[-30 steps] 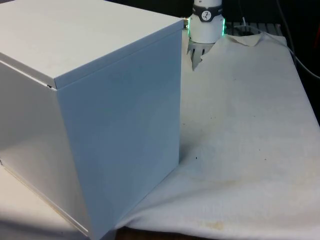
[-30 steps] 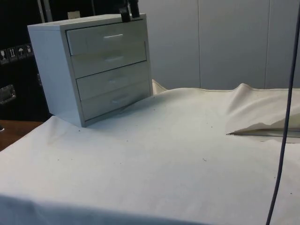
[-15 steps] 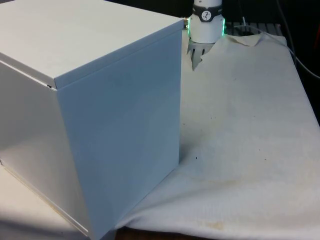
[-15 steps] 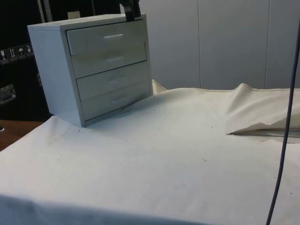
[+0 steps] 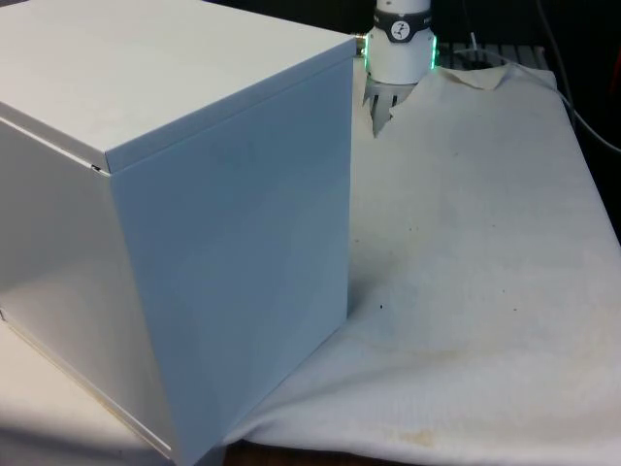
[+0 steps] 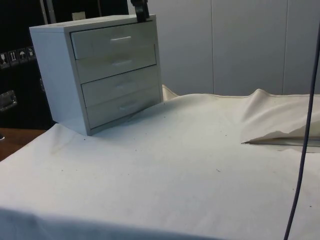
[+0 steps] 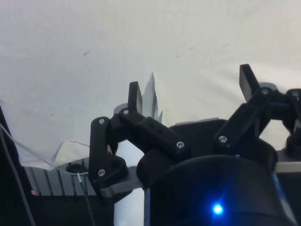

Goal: Open the drawer, then close it.

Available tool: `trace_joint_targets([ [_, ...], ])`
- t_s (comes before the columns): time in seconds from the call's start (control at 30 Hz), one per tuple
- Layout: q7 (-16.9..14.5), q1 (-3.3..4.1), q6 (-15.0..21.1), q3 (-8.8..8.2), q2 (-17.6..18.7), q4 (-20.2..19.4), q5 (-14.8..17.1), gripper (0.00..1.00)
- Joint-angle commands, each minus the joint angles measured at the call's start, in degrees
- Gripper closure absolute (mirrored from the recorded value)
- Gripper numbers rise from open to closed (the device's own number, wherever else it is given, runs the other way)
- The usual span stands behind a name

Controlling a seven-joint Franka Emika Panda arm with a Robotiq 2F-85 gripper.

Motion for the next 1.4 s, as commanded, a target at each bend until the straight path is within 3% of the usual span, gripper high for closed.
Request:
trace_joint_targets([
  [0.0, -0.74, -0.06, 0.11, 0.00, -0.11, -0.06, -0.34, 0.00],
  [0.63, -7.05, -0.17, 1.66, -0.86, -0.40, -0.46, -0.46, 0.00],
  [0.83, -9.45, -0.29, 5.39, -1.49, -1.09, -1.89, -1.49, 0.00],
  [0.9, -9.80, -0.29, 5.96, -1.55, -1.03, -2.01, -1.55, 0.00],
  [0.93, -9.63, -0.23, 4.53, -1.55, -0.52, -1.38, -0.86, 0.00],
  [0.97, -10.37, -0.34, 6.93, -1.72, -1.03, -2.35, -1.60, 0.00],
  [1.17, -12.55, -0.46, 10.77, -2.29, -0.97, -3.72, -1.60, 0.00],
  [1.2, -12.49, -0.40, 9.63, -2.29, -0.57, -3.15, -1.03, 0.00],
  [1.37, -14.73, -0.52, 11.57, -2.58, -1.20, -4.07, -1.55, 0.00],
])
